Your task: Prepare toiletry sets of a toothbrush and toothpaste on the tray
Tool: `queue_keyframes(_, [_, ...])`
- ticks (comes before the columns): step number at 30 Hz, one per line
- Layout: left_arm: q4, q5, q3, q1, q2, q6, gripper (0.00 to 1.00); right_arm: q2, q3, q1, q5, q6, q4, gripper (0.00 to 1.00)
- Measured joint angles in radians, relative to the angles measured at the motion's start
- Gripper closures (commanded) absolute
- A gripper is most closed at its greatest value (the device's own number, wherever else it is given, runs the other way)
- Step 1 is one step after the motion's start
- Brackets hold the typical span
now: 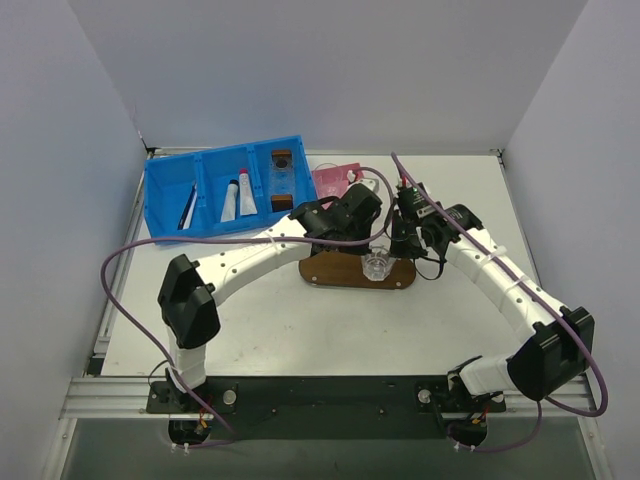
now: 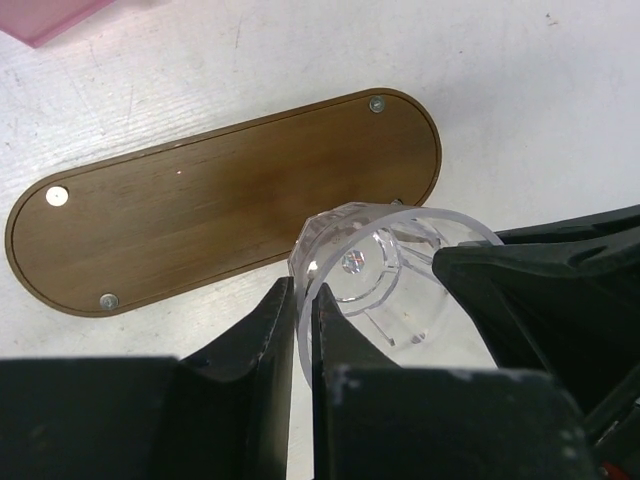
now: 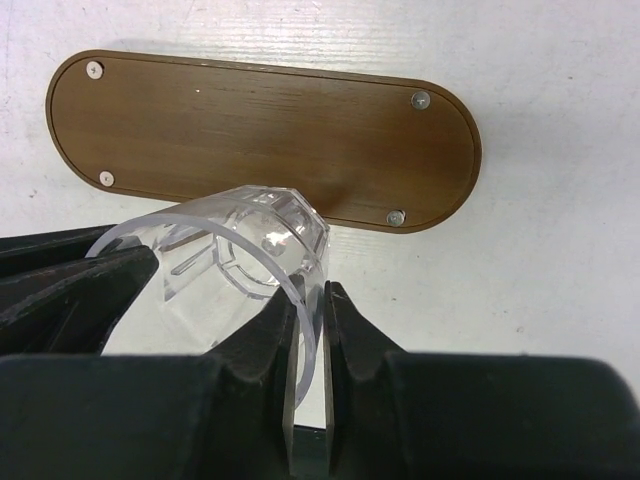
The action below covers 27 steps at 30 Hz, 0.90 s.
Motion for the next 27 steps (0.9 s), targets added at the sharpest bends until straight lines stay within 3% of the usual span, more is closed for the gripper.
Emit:
queue_keyframes(4, [0.067, 0.003, -0.07, -0.001, -0.031, 0.003, 0.74, -0.002, -0.01, 0.002, 0.003, -0.001, 0.0, 1.0])
queue_keyframes(8, [0.148, 0.016, -0.158, -0.001, -0.105, 0.024, 0.26, -0.023, -0.035, 0.005, 0.0, 0.005, 0.012, 1.0])
queue_keyframes(9, [0.158, 0.019, -0.179, -0.001, -0.132, 0.032, 0.22, -0.034, -0.043, 0.002, 0.01, 0.008, 0.018, 1.0])
queue_keyframes(16, [0.253, 0.038, -0.366, 0.033, -0.344, 0.064, 0.13, -0.104, -0.066, -0.016, 0.071, 0.031, 0.045, 1.0])
queue_keyframes(21, [0.296, 0.076, -0.481, 0.155, -0.446, 0.074, 0.13, -0.113, -0.077, -0.026, 0.094, 0.022, 0.056, 1.0])
queue_keyframes(27, [0.296, 0.067, -0.626, 0.27, -0.599, 0.101, 0.03, -0.128, -0.14, -0.053, 0.101, -0.068, 0.083, 1.0])
